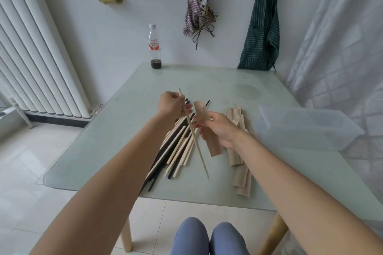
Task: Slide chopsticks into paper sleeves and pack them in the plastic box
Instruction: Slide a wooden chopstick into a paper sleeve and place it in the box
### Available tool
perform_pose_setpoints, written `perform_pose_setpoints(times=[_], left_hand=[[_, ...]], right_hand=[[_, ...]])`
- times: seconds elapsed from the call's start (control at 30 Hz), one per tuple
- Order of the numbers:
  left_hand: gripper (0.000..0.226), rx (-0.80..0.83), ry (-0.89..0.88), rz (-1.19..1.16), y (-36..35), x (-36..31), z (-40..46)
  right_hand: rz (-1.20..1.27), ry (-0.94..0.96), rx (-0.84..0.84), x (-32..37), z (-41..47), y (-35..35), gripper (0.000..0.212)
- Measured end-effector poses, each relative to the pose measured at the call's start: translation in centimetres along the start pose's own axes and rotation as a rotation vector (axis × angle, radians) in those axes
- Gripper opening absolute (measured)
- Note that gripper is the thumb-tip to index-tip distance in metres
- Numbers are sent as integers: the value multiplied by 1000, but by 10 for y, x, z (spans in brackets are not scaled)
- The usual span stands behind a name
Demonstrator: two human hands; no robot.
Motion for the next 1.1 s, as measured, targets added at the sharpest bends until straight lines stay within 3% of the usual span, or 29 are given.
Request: perform_pose_setpoints(times=[0.07, 0.17, 0.23, 0.4, 0.5, 0.6, 0.8, 0.9, 1.1], left_hand=[[7, -74, 1, -115, 4, 1, 1], [10, -176, 15, -265, 11, 12, 2], [6, -108, 13, -290, 3, 17, -1], [17, 229, 21, 312, -27, 33, -21], [13, 114, -4, 298, -18, 25, -16], [11, -50, 3, 61, -2, 24, -11], [11, -262, -23, -329, 14, 36, -10], [18, -326, -63, -376, 16, 35, -13], [23, -365, -151, -230, 14, 22, -13]], right_hand=[[-53, 16, 54, 5, -4, -4, 19], [-130, 31, 48, 4, -3, -2, 19], [-135, 37, -18, 1, 0, 5, 18], [-67, 107, -143, 1, 5, 18, 17], [-88, 72, -175, -2, 6, 21, 28], [-114, 23, -256, -5, 6, 36, 48], [-352, -3, -200, -11, 4, 52, 33], [-367, -13, -85, -18, 4, 46, 29], [-296, 33, 27, -20, -1, 32, 31]])
Point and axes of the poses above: each hand's wrist, its own z-axis towards the middle knuckle, its own y-axis out of the back of the hand, x = y × z, the point moved 7 cm from there along z, towards the middle knuckle, and after that the axes turned 3 degrees about -z, right-handed, at the moved point
